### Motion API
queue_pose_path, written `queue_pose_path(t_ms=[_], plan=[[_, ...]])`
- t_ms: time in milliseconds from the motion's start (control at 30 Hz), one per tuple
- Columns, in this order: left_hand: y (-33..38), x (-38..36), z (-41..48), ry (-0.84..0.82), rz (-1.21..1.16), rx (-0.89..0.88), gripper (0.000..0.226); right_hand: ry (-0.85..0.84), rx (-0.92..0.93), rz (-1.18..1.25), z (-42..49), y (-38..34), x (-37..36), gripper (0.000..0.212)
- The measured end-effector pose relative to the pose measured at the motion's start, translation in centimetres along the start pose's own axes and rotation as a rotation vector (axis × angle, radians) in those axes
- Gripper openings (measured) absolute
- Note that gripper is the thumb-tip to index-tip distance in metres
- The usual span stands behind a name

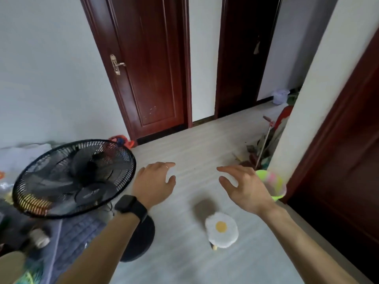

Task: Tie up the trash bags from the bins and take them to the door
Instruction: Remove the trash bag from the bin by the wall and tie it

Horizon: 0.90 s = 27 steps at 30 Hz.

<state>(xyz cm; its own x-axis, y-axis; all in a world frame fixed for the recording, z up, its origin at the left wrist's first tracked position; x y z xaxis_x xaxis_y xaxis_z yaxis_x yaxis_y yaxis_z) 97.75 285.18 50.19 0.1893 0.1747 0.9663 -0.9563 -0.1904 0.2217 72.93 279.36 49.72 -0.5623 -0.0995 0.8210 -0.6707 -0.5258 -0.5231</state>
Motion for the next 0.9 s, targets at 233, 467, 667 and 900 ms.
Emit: queue_pose_path(t_ms=[233, 467, 667, 900], plan=[[-4.9, -4.1, 16.9, -0.086, -0.036, 0.072, 0.046, 0.009, 0.064, 0.02, 18.1, 3.7, -4.8, 0.034], [-10.2, -9.4, 32.1, -0.178, -0.129, 0.315, 0.044, -0.106, 0.066, -0.022, 36.7, 7.1, -9.3, 0.036], [-16.8, -15.3, 42.6, -0.285, -0.243, 0.487, 0.045, -0.221, 0.084, 0.002, 51.6, 7.7, -16.2, 0.036], [-28.6, -19.2, 54.6, -0.303, -0.366, 0.641, 0.044, -0.392, 0.145, -0.004, 67.5, 5.0, -28.1, 0.036]])
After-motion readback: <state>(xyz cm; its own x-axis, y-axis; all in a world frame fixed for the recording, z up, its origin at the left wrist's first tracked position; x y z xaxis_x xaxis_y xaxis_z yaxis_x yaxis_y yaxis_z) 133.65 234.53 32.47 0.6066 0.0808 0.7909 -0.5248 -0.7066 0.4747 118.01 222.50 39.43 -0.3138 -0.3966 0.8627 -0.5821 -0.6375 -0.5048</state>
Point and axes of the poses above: each hand's wrist, its own z-axis towards the middle knuckle, its own x-axis out of the back of the hand, y = z × x, the point moved 6 cm from there along z, towards the middle knuckle, and after that the axes turned 4 degrees about x, right-handed, at the moved point
